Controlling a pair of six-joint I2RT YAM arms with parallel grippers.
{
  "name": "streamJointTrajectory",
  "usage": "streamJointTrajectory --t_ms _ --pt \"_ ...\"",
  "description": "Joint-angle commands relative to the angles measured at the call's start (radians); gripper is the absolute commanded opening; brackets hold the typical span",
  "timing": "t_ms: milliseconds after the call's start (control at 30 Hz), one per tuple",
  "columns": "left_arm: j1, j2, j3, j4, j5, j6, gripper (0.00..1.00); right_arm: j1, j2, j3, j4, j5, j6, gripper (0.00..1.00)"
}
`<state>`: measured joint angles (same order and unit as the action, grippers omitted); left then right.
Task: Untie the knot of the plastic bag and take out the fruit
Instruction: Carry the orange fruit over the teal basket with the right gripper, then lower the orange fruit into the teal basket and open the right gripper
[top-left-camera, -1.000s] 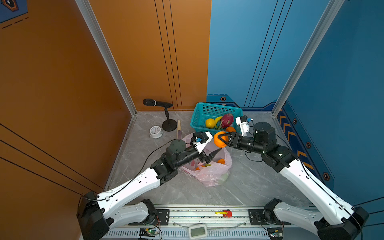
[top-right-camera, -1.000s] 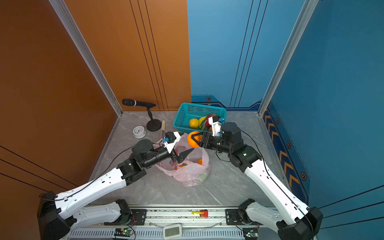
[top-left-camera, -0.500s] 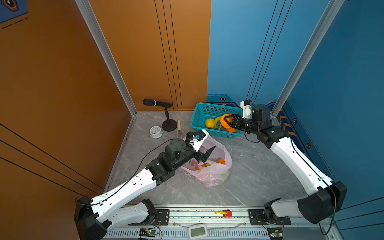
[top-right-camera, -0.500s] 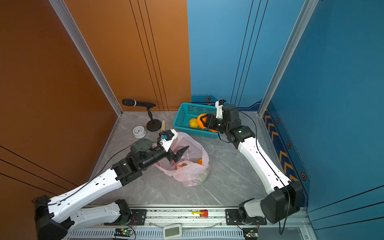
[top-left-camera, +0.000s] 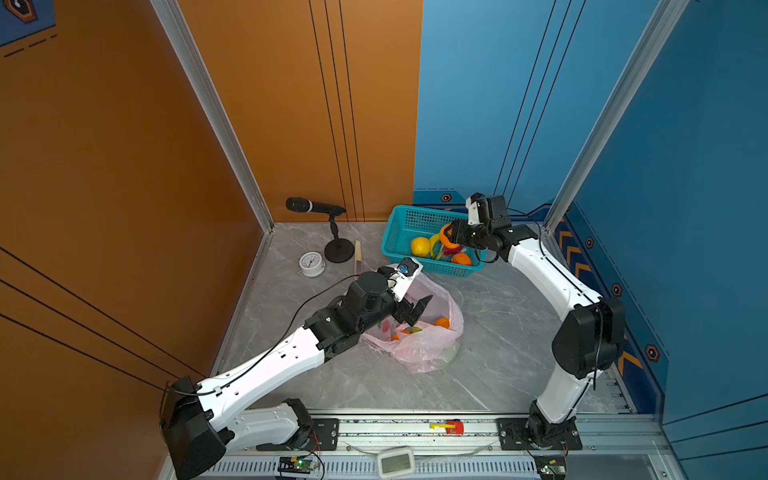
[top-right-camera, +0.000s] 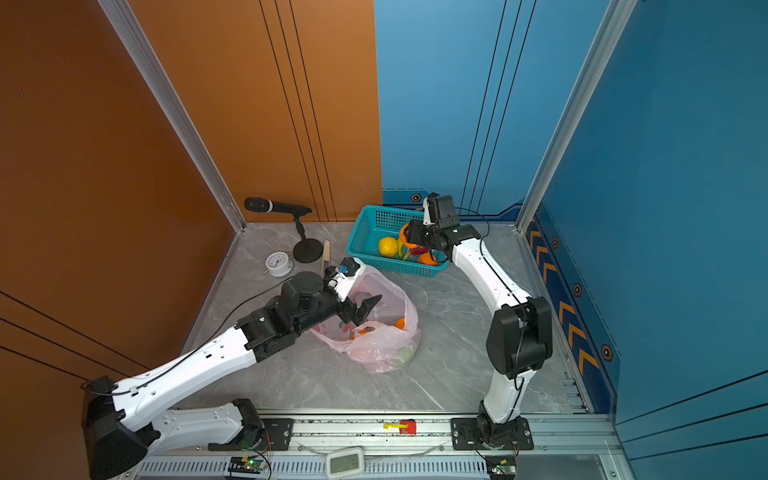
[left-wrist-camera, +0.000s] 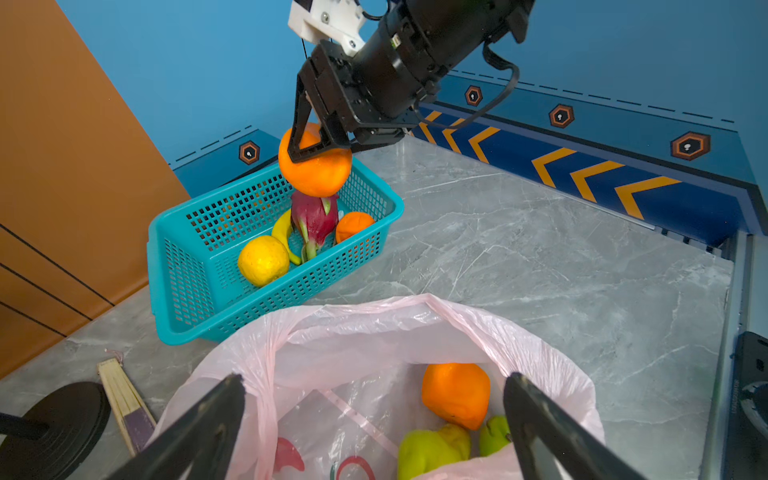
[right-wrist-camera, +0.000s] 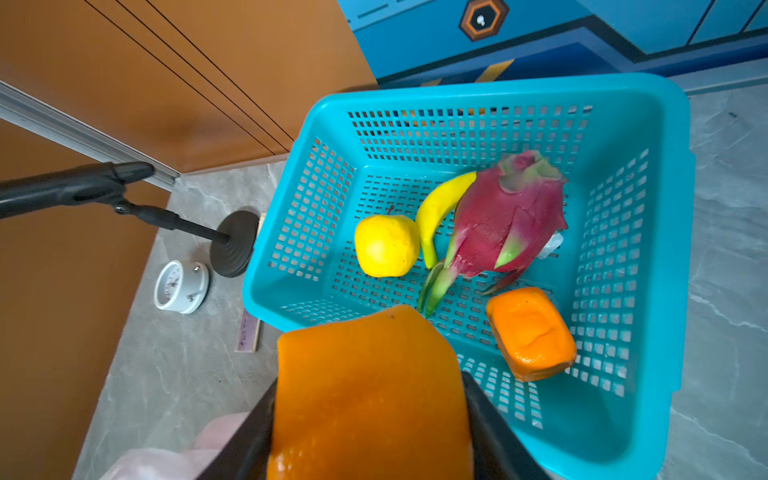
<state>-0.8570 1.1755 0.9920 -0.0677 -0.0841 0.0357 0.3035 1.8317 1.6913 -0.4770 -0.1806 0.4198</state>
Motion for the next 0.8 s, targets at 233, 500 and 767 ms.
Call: streamJointTrajectory --t_ms 233,500,767 --pt "0.000 0.088 0.143 -0.065 -0.013 -0.036 0.98 -0.011 0.235 0.209 -0.110 0.045 -0.070 0.53" --pt "-0.003 0.152 0.212 -0.105 -0.010 -0.066 0.98 -0.017 0.383 0.287 -0.172 0.046 -0.105 0.53" --pt "-0.007 0.190 0.252 -0.113 -0.009 -0.079 0.97 -0.019 0.462 0.287 -0.194 0.042 -0.116 0.53"
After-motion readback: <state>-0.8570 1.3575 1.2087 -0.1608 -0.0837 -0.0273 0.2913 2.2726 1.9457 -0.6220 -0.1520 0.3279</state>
